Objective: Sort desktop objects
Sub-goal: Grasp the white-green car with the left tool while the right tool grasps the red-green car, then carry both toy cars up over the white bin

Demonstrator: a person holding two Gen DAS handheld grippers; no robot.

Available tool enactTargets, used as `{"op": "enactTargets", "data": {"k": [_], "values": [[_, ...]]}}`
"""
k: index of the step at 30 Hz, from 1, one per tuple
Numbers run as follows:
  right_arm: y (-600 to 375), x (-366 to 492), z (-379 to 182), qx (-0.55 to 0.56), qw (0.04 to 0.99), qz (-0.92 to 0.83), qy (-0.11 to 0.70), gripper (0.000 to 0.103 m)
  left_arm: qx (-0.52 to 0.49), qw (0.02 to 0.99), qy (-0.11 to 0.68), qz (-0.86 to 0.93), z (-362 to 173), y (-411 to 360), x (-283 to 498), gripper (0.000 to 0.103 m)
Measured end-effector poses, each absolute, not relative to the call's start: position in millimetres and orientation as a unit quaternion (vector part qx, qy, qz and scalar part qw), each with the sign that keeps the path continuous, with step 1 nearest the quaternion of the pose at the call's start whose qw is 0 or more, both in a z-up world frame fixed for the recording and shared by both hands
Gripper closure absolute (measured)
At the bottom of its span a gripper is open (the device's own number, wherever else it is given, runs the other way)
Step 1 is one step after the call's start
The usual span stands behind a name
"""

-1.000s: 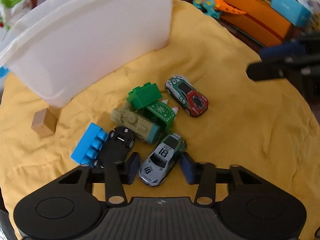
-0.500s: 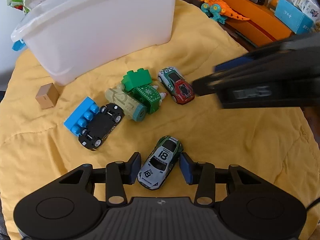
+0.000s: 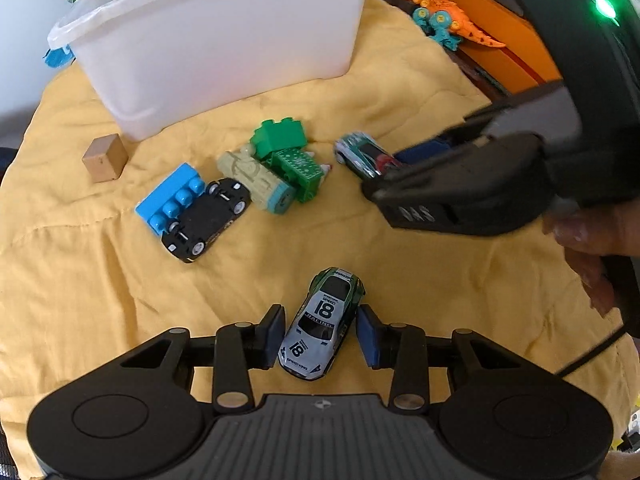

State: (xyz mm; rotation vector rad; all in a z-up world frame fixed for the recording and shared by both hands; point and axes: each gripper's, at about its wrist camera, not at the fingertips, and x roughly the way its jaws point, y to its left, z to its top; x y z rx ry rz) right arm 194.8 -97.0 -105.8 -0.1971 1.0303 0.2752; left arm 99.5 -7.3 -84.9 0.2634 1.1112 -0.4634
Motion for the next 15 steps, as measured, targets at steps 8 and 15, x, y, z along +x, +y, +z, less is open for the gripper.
{"op": "enactTargets", "data": {"k": [8,15], "values": [[-115,170,-107,-0.061,0.852,0.133,0.502,0.067,0.153,0.814,0.517,-0.217,-95,-23,97,0.061],[-104,175,-110,-0.076,0.859,0.123,0.491,0.061,0.158,0.826,0.504,-0.198,-93,-19,101,0.069]]}}
